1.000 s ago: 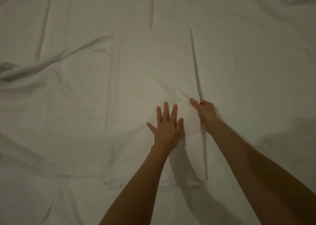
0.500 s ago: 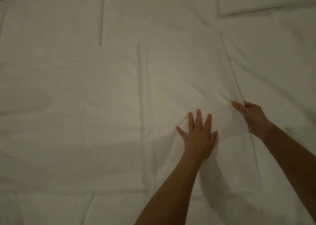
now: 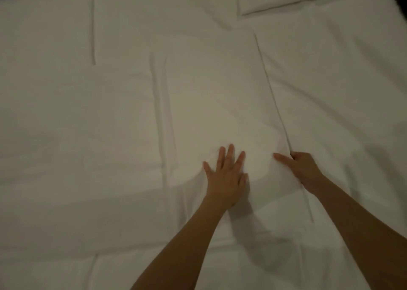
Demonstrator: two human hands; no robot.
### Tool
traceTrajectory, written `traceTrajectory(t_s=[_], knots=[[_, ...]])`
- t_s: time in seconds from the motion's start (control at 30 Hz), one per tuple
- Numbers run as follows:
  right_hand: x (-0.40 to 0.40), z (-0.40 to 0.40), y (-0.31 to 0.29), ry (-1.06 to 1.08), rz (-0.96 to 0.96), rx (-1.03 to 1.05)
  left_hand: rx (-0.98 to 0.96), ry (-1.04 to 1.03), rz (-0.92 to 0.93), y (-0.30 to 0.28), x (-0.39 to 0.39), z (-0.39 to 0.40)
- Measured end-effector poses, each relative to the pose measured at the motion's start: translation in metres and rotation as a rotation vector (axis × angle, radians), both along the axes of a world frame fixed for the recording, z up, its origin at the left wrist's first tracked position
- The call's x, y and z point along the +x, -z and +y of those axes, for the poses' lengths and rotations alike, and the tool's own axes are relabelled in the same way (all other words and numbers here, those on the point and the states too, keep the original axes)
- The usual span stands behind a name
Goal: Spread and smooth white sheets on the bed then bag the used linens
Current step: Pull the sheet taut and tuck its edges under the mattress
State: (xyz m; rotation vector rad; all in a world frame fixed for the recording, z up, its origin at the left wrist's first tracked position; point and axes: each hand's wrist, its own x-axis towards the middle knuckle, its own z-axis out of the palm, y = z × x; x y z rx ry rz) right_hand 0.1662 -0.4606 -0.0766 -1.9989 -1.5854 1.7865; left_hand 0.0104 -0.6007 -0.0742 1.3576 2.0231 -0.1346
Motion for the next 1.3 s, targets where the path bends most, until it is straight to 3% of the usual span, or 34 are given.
traceTrajectory(t_s=[0.17, 0.4, 0.47, 0.53, 0.67, 0.8, 0.9, 1.1, 1.17, 1.3], knots=[[0.02, 0.019, -0.007, -0.019, -0.038, 0.106, -0.007, -0.033, -0.012, -0.003, 0.002, -0.018], [0.097, 0.029, -0.011, 0.121, -0.282, 0.225, -0.045, -0.01, -0.073, -0.006, 0.007, -0.037], [0.089, 0.017, -0.016, 0.055, -0.342, 0.274, -0.045, -0.019, -0.08, -0.009, 0.001, -0.05], [0.061, 0.001, -0.019, 0.011, -0.432, 0.45, -0.055, -0.059, -0.095, -0.012, -0.011, -0.07], [-0.012, -0.061, -0.012, -0.338, -0.434, 0.781, -0.114, -0.168, -0.067, -0.015, -0.052, -0.131], [-0.095, -0.163, 0.008, -0.693, -0.26, 0.764, -0.187, -0.244, -0.012, -0.018, -0.107, -0.214], [-0.154, -0.249, 0.021, -0.916, -0.206, 0.625, -0.238, -0.343, -0.014, -0.023, -0.148, -0.282], [-0.237, -0.404, 0.019, -1.251, -0.017, 0.737, -0.307, -0.397, 0.042, -0.032, -0.225, -0.406], [-0.263, -0.442, 0.017, -1.29, -0.033, 0.712, -0.297, -0.378, 0.087, -0.029, -0.25, -0.44], [-0.31, -0.484, 0.018, -1.317, -0.14, 0.857, -0.185, -0.224, 0.316, -0.011, -0.307, -0.492]])
